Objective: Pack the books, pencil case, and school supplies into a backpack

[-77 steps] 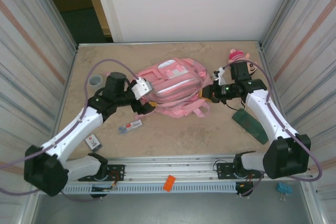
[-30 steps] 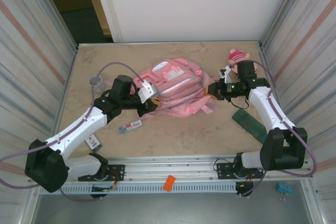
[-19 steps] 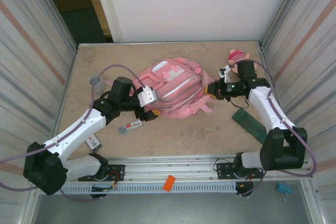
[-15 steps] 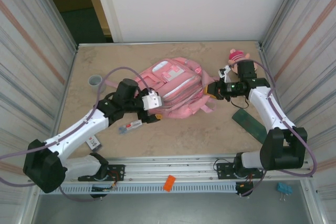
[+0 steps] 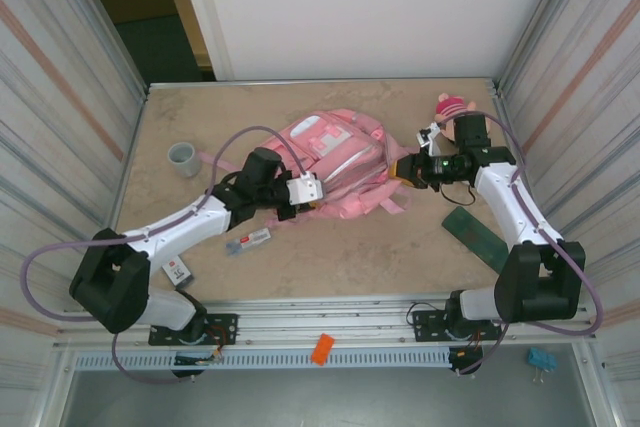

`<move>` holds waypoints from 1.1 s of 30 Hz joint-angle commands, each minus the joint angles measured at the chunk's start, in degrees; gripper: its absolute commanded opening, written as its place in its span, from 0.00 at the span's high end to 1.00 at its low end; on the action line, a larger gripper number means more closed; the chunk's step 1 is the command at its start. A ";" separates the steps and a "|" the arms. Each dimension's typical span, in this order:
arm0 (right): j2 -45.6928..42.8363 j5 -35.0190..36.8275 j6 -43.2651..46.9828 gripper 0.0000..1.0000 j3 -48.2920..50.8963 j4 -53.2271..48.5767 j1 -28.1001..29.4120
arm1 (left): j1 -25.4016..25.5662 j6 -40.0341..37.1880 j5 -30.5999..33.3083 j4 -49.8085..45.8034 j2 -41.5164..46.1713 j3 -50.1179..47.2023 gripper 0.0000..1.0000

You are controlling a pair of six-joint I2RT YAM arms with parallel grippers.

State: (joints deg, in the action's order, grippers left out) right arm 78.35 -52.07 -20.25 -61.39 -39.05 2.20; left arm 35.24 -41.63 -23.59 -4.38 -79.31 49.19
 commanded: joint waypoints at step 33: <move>-15.23 65.08 -20.60 0.56 -1.07 1.59 46.90 | -4.80 46.68 -32.70 6.98 -10.95 1.73 1.00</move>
State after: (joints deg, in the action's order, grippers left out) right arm 59.86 4.78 -34.20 -63.09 -41.34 45.89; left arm 30.57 0.30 -49.06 6.02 -89.21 49.15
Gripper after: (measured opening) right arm 0.436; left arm 0.148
